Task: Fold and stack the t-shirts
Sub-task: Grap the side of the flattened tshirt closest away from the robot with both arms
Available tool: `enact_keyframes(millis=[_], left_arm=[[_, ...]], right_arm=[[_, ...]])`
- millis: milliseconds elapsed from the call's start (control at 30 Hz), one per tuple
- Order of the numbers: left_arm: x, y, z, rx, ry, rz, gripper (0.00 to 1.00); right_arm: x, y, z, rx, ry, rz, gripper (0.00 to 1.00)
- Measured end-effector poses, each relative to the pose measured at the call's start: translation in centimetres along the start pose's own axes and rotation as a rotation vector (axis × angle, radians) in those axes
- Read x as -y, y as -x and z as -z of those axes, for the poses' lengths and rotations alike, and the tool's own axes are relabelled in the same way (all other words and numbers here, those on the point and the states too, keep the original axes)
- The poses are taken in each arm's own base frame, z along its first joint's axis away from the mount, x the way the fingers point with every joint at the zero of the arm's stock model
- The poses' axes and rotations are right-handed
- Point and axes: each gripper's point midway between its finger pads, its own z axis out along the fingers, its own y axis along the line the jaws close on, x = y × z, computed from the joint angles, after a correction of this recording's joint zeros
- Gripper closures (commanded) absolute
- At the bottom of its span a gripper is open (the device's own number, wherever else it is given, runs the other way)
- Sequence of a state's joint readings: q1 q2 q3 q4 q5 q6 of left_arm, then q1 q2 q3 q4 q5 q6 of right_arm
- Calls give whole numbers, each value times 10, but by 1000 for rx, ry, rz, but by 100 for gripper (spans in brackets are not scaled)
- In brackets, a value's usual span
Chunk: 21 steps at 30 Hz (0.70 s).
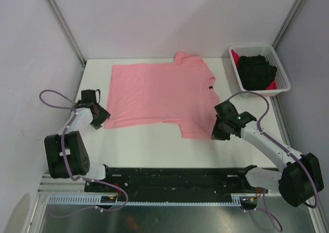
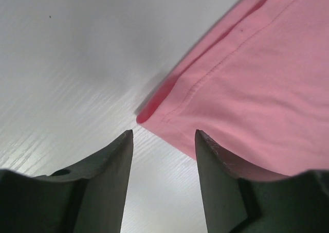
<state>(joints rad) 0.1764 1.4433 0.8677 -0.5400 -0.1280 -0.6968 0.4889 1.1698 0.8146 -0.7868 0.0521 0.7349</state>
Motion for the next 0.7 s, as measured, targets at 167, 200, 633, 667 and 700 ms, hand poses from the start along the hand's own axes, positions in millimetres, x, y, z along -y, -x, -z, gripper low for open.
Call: enact_keyframes(millis=[167, 200, 633, 667, 700], left_arm=[[-4, -2, 13, 32, -28, 5, 49], [-5, -3, 13, 31, -28, 5, 51], [-21, -28, -5, -44, 31, 15, 59], [-22, -30, -7, -48, 35, 14, 59], [-22, -30, -9, -51, 38, 14, 59]], right_arm=[[3, -6, 3, -26, -8, -5, 100], [3, -7, 3, -29, -7, -5, 100], [4, -8, 7, -28, 0, -4, 100], [4, -8, 7, -28, 0, -3, 100], [4, -8, 7, -28, 0, -1, 100]])
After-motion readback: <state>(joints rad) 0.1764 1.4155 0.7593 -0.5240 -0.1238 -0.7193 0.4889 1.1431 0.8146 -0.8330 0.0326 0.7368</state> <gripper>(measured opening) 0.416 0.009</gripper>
